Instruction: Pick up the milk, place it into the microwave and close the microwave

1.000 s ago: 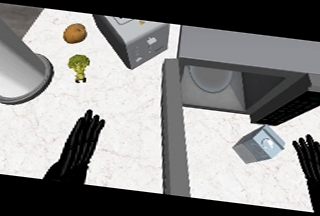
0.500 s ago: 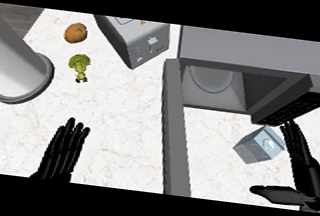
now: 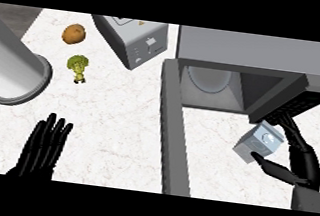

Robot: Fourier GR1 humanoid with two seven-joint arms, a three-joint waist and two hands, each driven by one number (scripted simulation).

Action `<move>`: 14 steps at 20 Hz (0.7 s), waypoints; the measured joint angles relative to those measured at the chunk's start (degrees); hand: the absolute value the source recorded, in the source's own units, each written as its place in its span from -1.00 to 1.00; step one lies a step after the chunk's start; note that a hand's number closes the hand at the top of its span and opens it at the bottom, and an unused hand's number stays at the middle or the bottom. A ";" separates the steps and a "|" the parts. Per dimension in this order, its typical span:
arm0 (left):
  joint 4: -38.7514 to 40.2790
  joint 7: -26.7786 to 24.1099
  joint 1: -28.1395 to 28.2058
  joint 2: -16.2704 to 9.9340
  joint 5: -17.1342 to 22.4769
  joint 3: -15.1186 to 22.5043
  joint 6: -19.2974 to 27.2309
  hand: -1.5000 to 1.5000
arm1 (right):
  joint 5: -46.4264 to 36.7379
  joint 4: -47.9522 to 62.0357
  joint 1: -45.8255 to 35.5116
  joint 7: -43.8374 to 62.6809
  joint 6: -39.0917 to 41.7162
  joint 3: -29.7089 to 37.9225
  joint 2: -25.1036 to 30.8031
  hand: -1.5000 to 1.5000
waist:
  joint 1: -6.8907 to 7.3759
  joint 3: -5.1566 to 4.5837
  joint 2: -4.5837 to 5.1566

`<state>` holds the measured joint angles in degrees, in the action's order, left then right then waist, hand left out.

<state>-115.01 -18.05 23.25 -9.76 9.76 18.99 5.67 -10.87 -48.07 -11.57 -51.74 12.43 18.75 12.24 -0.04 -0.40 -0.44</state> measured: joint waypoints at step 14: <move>0.10 -1.98 1.98 -2.64 3.34 -4.19 -4.56 -1.00 | -3.57 11.97 -5.52 -8.42 -8.30 0.01 3.33 1.00 | 0.50 -0.86 -0.88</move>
<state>-114.91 -20.04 25.23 -12.40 13.10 14.79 1.11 -14.44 -36.09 -17.08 -60.17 4.13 18.75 15.57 0.46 -1.26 -1.32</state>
